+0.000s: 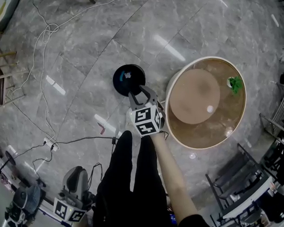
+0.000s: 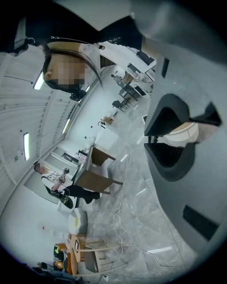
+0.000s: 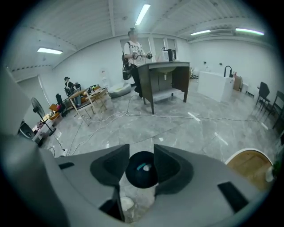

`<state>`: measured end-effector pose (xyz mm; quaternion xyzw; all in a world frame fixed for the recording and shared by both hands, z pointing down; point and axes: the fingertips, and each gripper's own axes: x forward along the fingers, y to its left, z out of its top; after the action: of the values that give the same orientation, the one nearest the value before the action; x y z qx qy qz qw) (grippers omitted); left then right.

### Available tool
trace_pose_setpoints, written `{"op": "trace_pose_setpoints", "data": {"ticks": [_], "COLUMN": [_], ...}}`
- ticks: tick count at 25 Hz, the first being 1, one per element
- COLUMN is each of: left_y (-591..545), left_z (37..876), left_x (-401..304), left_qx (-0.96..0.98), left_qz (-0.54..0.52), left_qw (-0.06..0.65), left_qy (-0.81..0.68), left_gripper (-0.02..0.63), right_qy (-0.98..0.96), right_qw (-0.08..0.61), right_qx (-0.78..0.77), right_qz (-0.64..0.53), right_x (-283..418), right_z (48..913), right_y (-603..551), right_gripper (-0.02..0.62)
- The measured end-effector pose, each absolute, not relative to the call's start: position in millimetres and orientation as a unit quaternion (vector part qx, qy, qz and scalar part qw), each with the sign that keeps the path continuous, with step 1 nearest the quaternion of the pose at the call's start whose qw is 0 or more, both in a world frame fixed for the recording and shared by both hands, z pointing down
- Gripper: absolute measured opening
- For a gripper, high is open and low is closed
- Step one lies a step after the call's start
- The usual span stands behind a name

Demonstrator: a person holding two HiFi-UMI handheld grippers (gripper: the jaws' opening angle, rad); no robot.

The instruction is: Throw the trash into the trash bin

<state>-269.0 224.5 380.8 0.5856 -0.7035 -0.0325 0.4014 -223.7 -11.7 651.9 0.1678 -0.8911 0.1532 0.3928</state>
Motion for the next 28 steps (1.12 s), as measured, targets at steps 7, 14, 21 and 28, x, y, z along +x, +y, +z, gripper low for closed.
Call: {"op": "trace_pose_setpoints", "data": {"ticks": [7, 14, 21, 28], "left_y": [205, 152, 101, 83], "left_z": [372, 348, 318, 269], "left_x": [-269, -252, -190, -108], "left_qx": [0.634, 0.717, 0.792, 0.84], "left_qz": [-0.028, -0.028, -0.044, -0.031], "left_qw": [0.388, 0.353, 0.317, 0.292], "left_qy": [-0.669, -0.6, -0.52, -0.457], "left_gripper": [0.051, 0.051, 0.045, 0.025], "right_qy": [-0.883, -0.875, -0.856, -0.826], "right_qw": [0.38, 0.314, 0.216, 0.127], "right_qx": [0.225, 0.319, 0.435, 0.533], "right_qz": [0.161, 0.185, 0.179, 0.136], "right_x": [-190, -129, -32, 75], "right_z": [627, 542, 427, 301], "right_y": [-23, -30, -24, 10], "right_gripper": [0.178, 0.167, 0.101, 0.005]}}
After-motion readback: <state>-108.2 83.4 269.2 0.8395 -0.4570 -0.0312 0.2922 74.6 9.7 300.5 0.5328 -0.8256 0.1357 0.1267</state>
